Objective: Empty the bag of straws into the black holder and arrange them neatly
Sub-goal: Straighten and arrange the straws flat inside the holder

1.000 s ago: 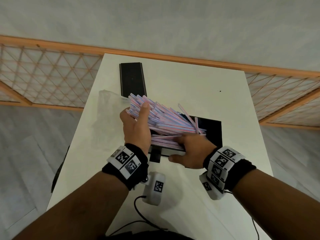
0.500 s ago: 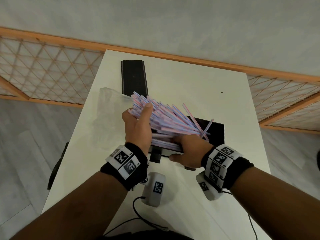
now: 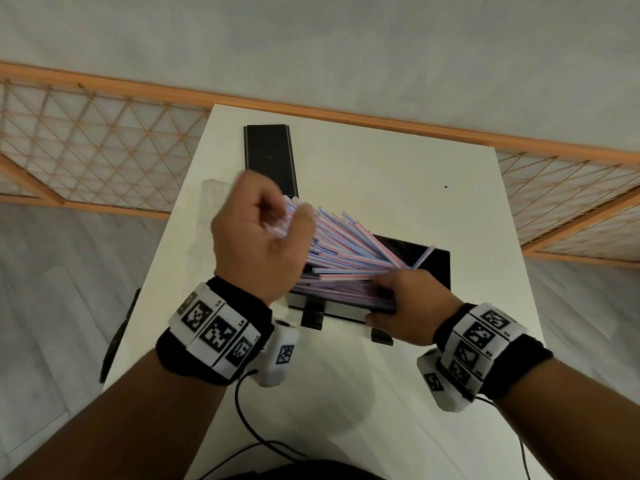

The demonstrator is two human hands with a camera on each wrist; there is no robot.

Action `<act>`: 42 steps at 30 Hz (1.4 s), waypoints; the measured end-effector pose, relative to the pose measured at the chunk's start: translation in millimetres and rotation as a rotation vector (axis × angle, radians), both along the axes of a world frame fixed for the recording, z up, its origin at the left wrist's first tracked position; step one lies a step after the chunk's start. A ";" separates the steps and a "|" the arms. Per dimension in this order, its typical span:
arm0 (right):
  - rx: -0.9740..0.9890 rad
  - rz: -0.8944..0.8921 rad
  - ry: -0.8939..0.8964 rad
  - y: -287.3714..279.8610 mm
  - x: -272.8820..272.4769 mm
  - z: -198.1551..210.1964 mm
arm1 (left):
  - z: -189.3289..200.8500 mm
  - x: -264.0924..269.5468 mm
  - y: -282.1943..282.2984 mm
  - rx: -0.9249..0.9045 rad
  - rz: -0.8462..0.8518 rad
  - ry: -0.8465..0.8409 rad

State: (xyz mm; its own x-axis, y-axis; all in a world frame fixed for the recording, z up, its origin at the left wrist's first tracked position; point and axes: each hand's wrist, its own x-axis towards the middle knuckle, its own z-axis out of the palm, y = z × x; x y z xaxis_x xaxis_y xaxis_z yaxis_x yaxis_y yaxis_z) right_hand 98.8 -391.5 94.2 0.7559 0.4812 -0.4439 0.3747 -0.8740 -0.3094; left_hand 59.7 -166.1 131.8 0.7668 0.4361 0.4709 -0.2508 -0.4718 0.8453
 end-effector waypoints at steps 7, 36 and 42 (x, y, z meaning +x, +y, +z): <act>-0.125 0.017 0.046 3.9 -3.9 -17.3 | 1.4 -3.7 -38.3 0.622 -0.818 0.696; -0.290 0.004 0.127 8.0 6.0 -18.4 | -43.3 -2.9 -70.7 1.066 -0.729 0.875; -0.234 -0.046 0.145 7.6 4.1 -14.9 | -42.8 7.6 -72.6 1.082 -0.740 1.044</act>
